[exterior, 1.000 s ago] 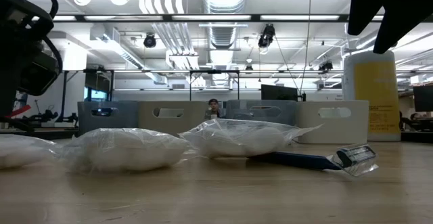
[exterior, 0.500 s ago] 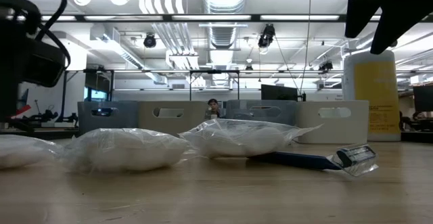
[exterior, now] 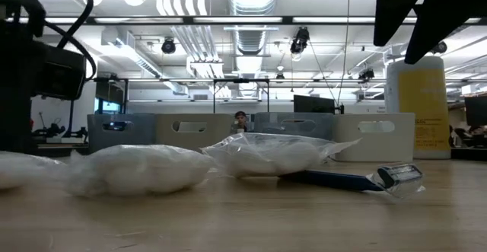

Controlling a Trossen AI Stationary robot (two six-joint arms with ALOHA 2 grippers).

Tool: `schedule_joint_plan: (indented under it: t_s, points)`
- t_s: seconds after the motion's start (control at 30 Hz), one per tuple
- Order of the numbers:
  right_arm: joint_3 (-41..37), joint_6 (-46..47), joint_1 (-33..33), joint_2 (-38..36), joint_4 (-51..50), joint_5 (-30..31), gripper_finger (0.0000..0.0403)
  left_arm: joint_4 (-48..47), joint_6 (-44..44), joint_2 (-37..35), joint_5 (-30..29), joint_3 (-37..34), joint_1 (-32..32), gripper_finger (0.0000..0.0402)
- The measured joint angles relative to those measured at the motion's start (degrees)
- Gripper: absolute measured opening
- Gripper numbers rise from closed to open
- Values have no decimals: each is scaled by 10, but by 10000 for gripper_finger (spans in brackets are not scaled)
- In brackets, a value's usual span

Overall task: Pick & Place Travel size toiletries
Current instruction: Put the white cotton pack into the gray bin

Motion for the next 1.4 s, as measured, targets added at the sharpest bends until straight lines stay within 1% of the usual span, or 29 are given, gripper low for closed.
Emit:
schedule_joint_plan:
  t_s: [0.1,0.17,0.27,0.37,0.53,0.67,0.73,0.8,0.87,0.97,1.03,1.17,1.23,1.3,1.33,1.4]
  points:
    - [0,-2,-3,0,0,0,306,47,20,20,21,0,0,286]
    - [0,-4,-3,0,-1,0,308,57,30,33,31,2,0,282]
    - [0,-7,-3,0,-1,0,308,61,44,45,36,5,0,254]
    - [0,-11,-3,0,-2,1,301,60,59,50,36,5,0,200]
    - [0,-15,-3,0,-4,1,282,61,81,61,33,4,1,93]
    - [0,-26,-3,0,-5,1,268,75,93,59,32,5,1,23]
    - [0,-29,-3,0,-5,6,261,90,103,50,32,10,1,12]
    - [0,-29,-3,0,-6,15,255,92,106,32,30,20,1,13]
    - [0,-28,-3,-2,-5,30,250,88,108,13,14,32,1,13]
    - [4,-30,-3,-9,-7,52,243,53,125,-24,-43,54,1,9]
    - [9,-32,-3,-16,-7,76,238,15,141,-50,-108,71,3,9]
    - [27,-39,-3,-33,-25,120,230,-75,180,-102,-278,103,18,10]
    - [39,-45,-3,-40,-42,132,228,-114,220,-125,-362,116,35,10]
    - [48,-54,-3,-45,-55,144,229,-137,272,-144,-427,125,63,9]
    - [51,-59,-3,-47,-56,149,230,-140,305,-152,-448,125,83,9]
    - [55,-60,-3,-51,-64,160,235,-137,374,-162,-460,127,134,9]
